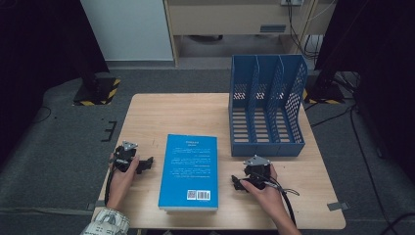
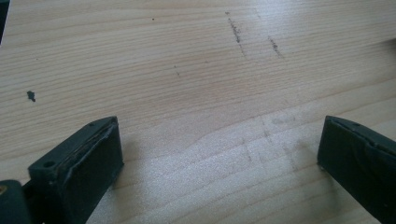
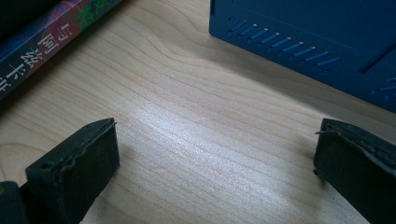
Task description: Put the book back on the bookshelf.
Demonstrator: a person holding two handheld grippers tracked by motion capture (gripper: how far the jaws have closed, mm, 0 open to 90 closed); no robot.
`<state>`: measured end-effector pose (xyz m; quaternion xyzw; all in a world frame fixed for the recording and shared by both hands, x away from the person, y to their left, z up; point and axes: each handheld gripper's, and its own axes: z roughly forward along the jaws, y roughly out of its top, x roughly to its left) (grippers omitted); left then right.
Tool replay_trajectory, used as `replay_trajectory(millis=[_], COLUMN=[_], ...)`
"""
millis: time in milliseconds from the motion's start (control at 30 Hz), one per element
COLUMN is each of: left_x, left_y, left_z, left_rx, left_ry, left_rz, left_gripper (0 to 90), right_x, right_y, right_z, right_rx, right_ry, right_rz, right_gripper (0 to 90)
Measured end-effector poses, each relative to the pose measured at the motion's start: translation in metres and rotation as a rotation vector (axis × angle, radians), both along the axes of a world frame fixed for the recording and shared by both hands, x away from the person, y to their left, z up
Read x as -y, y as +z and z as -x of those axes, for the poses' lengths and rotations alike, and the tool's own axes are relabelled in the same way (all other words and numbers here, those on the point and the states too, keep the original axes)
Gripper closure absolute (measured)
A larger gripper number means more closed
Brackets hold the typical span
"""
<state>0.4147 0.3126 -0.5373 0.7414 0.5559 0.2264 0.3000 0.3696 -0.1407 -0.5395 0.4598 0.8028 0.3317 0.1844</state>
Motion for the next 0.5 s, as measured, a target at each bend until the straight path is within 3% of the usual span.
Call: replay_trajectory(millis=[133,200,333,500], left_x=[0.003,0.005,0.004,0.003], left_y=[0.002,0.004,0.013,0.028], left_z=[0.004,0.007,0.022,0.039], left_rx=[-0.021,-0.031,-0.015,0.002], left_ry=[-0.048,-0.065,-0.063,-0.086], left_rz=[-0.003,0.000,0.046,0.094], left_gripper=[0.0,1.4,3.5,3.8], right_x=[0.001,0.001,0.001,0.000], right_y=[0.001,0.003,0.011,0.031], right_z=[0.000,0.001,0.004,0.019], right_rx=[-0.008,-0.034,-0.078,-0.034], right_ry=[0.010,0.019,0.073,0.110], right_rz=[-0.003,-0.010,-0.050,-0.105], right_gripper=[0.6,1.2,5.4,6.0])
